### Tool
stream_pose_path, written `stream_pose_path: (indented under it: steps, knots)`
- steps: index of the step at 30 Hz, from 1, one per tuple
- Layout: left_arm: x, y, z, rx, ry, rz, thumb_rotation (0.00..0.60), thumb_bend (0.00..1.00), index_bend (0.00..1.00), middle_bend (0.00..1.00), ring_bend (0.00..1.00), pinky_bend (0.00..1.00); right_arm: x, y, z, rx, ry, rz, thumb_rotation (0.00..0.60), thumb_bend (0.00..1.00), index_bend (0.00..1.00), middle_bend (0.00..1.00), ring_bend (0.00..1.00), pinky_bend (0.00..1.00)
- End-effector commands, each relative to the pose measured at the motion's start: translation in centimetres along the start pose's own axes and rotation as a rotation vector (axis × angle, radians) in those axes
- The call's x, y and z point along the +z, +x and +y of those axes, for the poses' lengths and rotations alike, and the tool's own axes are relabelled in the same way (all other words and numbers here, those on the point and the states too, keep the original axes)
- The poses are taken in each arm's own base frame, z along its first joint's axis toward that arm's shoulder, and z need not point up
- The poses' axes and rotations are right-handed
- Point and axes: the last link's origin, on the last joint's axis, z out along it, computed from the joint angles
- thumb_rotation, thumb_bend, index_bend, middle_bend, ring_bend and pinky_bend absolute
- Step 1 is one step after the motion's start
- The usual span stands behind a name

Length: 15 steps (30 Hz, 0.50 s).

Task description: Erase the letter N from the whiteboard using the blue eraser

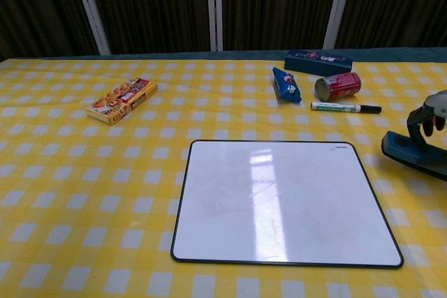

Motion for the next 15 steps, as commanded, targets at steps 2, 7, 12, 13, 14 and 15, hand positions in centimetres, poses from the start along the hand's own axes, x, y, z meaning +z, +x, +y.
stream_pose_path:
  steps: [2, 7, 12, 13, 14, 15]
  knots:
    - [-0.1, 0.1, 0.2, -0.006, -0.013, 0.001, 0.600, 0.00, 0.00, 0.00, 0.00, 0.00, -2.5, 1.1, 0.2, 0.100, -0.037, 0.049, 0.600, 0.00, 0.00, 0.00, 0.00, 0.00]
    - [-0.4, 0.3, 0.4, -0.019, -0.029, 0.008, 0.600, 0.00, 0.00, 0.00, 0.00, 0.00, -6.4, 3.2, 0.6, 0.196, -0.064, 0.176, 0.600, 0.00, 0.00, 0.00, 0.00, 0.00]
    - [-0.8, 0.8, 0.6, -0.035, -0.050, 0.028, 0.600, 0.00, 0.00, 0.00, 0.00, 0.00, -10.4, 4.7, 1.4, 0.240, -0.093, 0.332, 0.600, 0.00, 0.00, 0.00, 0.00, 0.00]
    - [-0.9, 0.9, 0.6, -0.038, -0.053, 0.031, 0.600, 0.00, 0.00, 0.00, 0.00, 0.00, -10.9, 4.6, 1.7, 0.228, -0.103, 0.351, 0.600, 0.00, 0.00, 0.00, 0.00, 0.00]
    - [-1.1, 1.0, 0.6, -0.040, -0.056, 0.033, 0.600, 0.00, 0.00, 0.00, 0.00, 0.00, -11.4, 4.4, 1.8, 0.213, -0.110, 0.365, 0.600, 0.00, 0.00, 0.00, 0.00, 0.00]
    - [-1.1, 1.1, 0.6, -0.042, -0.057, 0.034, 0.600, 0.00, 0.00, 0.00, 0.00, 0.00, -11.7, 4.2, 2.0, 0.204, -0.115, 0.369, 0.600, 0.00, 0.00, 0.00, 0.00, 0.00]
